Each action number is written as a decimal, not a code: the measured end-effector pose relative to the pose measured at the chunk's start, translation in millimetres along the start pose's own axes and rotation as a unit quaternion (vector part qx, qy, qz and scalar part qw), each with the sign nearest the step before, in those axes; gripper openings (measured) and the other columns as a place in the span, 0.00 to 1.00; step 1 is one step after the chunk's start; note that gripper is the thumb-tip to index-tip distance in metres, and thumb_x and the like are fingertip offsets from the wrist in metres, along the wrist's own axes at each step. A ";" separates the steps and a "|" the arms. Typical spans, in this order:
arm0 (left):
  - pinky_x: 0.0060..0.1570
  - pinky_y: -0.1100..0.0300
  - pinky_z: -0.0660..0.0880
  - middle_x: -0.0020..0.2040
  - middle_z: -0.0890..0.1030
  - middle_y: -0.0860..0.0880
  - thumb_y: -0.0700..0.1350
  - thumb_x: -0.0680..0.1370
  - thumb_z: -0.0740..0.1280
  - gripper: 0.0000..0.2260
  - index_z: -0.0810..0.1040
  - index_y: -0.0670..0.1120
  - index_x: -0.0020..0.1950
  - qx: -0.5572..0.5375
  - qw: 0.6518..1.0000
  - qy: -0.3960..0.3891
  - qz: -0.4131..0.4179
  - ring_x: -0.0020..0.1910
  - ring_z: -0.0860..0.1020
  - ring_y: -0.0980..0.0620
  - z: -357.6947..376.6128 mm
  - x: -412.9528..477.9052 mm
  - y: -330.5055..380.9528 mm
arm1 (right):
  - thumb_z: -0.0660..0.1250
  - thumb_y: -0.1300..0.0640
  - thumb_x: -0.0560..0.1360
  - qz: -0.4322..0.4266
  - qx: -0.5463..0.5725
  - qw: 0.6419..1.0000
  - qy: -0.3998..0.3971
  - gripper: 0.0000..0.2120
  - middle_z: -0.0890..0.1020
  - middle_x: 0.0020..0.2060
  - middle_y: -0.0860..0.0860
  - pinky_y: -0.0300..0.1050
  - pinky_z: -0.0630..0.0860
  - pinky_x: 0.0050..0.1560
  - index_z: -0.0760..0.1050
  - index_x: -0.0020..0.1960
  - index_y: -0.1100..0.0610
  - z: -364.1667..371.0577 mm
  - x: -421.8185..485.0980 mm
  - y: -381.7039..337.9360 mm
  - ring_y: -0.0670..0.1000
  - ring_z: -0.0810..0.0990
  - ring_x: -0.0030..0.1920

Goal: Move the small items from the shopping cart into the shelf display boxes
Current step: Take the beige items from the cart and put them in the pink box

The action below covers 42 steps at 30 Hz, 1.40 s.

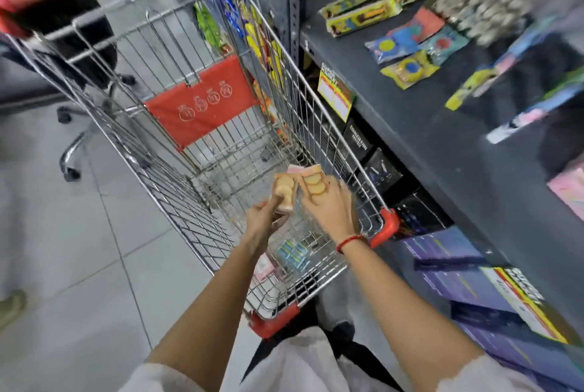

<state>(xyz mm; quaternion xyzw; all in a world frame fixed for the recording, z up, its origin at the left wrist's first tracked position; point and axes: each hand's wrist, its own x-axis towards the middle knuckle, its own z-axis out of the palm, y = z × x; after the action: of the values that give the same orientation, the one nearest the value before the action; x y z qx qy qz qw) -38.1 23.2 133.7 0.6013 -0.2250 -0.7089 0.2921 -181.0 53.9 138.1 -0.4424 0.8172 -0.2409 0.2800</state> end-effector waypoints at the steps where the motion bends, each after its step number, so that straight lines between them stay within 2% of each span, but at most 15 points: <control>1: 0.31 0.68 0.80 0.46 0.79 0.42 0.43 0.79 0.64 0.08 0.75 0.37 0.51 -0.012 1.000 -0.007 0.012 0.40 0.79 0.51 6.0 -9.2 6.4 | 0.70 0.46 0.67 -0.035 -0.006 0.999 0.029 0.21 0.77 0.46 0.53 0.46 0.78 0.45 0.74 0.53 0.58 -13.7 -3.7 -9.1 0.53 0.78 0.43; 4: 0.31 0.67 0.80 0.50 0.78 0.40 0.43 0.80 0.62 0.18 0.67 0.38 0.69 0.000 0.996 -0.011 0.089 0.39 0.78 0.51 32.1 -37.0 27.0 | 0.70 0.48 0.64 -0.101 -0.031 0.990 0.098 0.22 0.77 0.50 0.57 0.53 0.79 0.44 0.72 0.53 0.58 -54.9 -15.2 -27.1 0.58 0.79 0.46; 6: 0.35 0.65 0.79 0.45 0.79 0.43 0.43 0.81 0.60 0.22 0.59 0.44 0.74 0.005 0.989 -0.015 0.144 0.36 0.79 0.53 55.9 -55.2 40.9 | 0.68 0.47 0.63 -0.112 -0.020 0.984 0.138 0.23 0.76 0.50 0.56 0.53 0.79 0.42 0.73 0.54 0.57 -85.2 -21.7 -33.4 0.59 0.79 0.46; 8: 0.34 0.65 0.79 0.46 0.78 0.43 0.41 0.82 0.58 0.22 0.58 0.47 0.75 -0.006 0.980 -0.029 0.195 0.32 0.79 0.56 83.4 -73.7 54.7 | 0.65 0.47 0.62 -0.132 -0.016 0.970 0.206 0.23 0.77 0.48 0.56 0.53 0.79 0.44 0.73 0.53 0.57 -121.7 -26.2 -39.7 0.59 0.79 0.47; 12: 0.33 0.68 0.80 0.53 0.76 0.43 0.40 0.82 0.57 0.20 0.61 0.47 0.74 -0.007 0.961 -0.075 0.266 0.39 0.78 0.50 135.2 -102.7 68.7 | 0.70 0.54 0.65 -0.135 0.025 0.939 0.316 0.21 0.77 0.49 0.58 0.49 0.78 0.46 0.75 0.56 0.59 -188.5 -42.1 -23.5 0.59 0.79 0.48; 15: 0.34 0.67 0.80 0.52 0.77 0.44 0.39 0.81 0.59 0.20 0.63 0.47 0.73 0.012 0.949 -0.142 0.280 0.36 0.80 0.54 176.8 -121.3 61.6 | 0.65 0.49 0.65 -0.091 0.046 0.917 0.386 0.21 0.78 0.49 0.58 0.46 0.76 0.51 0.77 0.54 0.60 -230.7 -55.8 11.2 0.56 0.78 0.49; 19: 0.34 0.65 0.81 0.53 0.78 0.42 0.38 0.80 0.61 0.20 0.64 0.43 0.73 0.061 0.930 -0.239 0.271 0.38 0.79 0.52 242.3 -143.4 41.9 | 0.64 0.48 0.67 -0.015 0.057 0.880 0.472 0.19 0.81 0.49 0.57 0.28 0.65 0.61 0.79 0.53 0.57 -274.1 -76.0 60.2 0.51 0.75 0.52; 22: 0.37 0.62 0.82 0.55 0.79 0.43 0.41 0.79 0.64 0.20 0.68 0.45 0.71 0.131 0.901 -0.302 0.283 0.43 0.81 0.50 285.9 -157.5 26.7 | 0.65 0.47 0.66 0.026 0.093 0.840 0.534 0.22 0.77 0.53 0.59 0.36 0.72 0.54 0.80 0.54 0.58 -297.7 -91.2 79.1 0.57 0.80 0.51; 27: 0.32 0.69 0.80 0.55 0.77 0.43 0.39 0.79 0.63 0.19 0.68 0.42 0.71 0.265 0.864 -0.335 0.267 0.44 0.81 0.52 344.1 -161.5 7.5 | 0.71 0.51 0.69 0.122 0.025 0.854 0.505 0.16 0.75 0.56 0.60 0.50 0.78 0.49 0.80 0.52 0.58 -320.3 -87.4 102.1 0.61 0.80 0.50; 30: 0.37 0.74 0.76 0.50 0.77 0.48 0.41 0.78 0.64 0.18 0.71 0.44 0.69 0.336 0.838 -0.322 0.285 0.45 0.79 0.57 367.5 -165.6 5.7 | 0.71 0.53 0.70 0.168 0.004 0.869 0.465 0.18 0.73 0.61 0.60 0.50 0.77 0.50 0.77 0.56 0.61 -322.1 -84.0 106.2 0.62 0.78 0.53; 33: 0.59 0.58 0.76 0.55 0.78 0.49 0.44 0.76 0.67 0.20 0.71 0.46 0.68 0.392 0.825 -0.311 0.262 0.57 0.78 0.48 377.8 -165.8 12.6 | 0.66 0.46 0.67 0.131 0.033 0.891 0.433 0.23 0.75 0.58 0.59 0.45 0.71 0.59 0.76 0.57 0.59 -326.2 -82.9 109.4 0.59 0.74 0.58; 35: 0.61 0.51 0.75 0.60 0.80 0.45 0.44 0.73 0.69 0.23 0.71 0.47 0.68 0.423 0.807 -0.320 0.258 0.59 0.78 0.45 379.4 -163.0 16.2 | 0.63 0.42 0.65 0.083 0.049 0.918 0.385 0.28 0.76 0.58 0.57 0.39 0.63 0.66 0.74 0.60 0.58 -328.9 -83.9 113.4 0.57 0.70 0.64; 38: 0.60 0.49 0.76 0.57 0.81 0.44 0.54 0.61 0.71 0.30 0.75 0.46 0.62 0.460 0.764 -0.339 0.301 0.57 0.79 0.46 380.7 -166.2 19.8 | 0.73 0.55 0.68 0.069 0.088 0.945 0.307 0.34 0.67 0.69 0.59 0.23 0.53 0.66 0.65 0.70 0.61 -333.3 -86.4 118.3 0.55 0.60 0.71; 40: 0.60 0.53 0.72 0.55 0.81 0.44 0.58 0.58 0.70 0.31 0.77 0.44 0.57 0.509 0.715 -0.336 0.342 0.57 0.76 0.46 385.6 -166.3 18.2 | 0.71 0.63 0.70 0.062 0.060 0.948 0.305 0.31 0.65 0.71 0.60 0.27 0.54 0.66 0.65 0.70 0.61 -334.1 -84.3 121.0 0.56 0.59 0.73; 42: 0.59 0.56 0.69 0.53 0.77 0.43 0.48 0.67 0.69 0.21 0.77 0.39 0.57 0.576 0.662 -0.315 0.361 0.59 0.72 0.42 388.9 -166.0 15.3 | 0.67 0.63 0.73 0.062 0.036 0.944 0.323 0.26 0.66 0.71 0.60 0.33 0.57 0.68 0.67 0.70 0.60 -335.1 -78.8 121.3 0.57 0.63 0.71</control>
<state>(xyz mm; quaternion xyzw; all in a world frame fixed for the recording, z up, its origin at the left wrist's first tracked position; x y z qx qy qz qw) -400.9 113.2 332.0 0.2622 -0.8665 -0.4236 0.0322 -441.6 230.2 323.2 -0.2788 0.8805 -0.3821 0.0311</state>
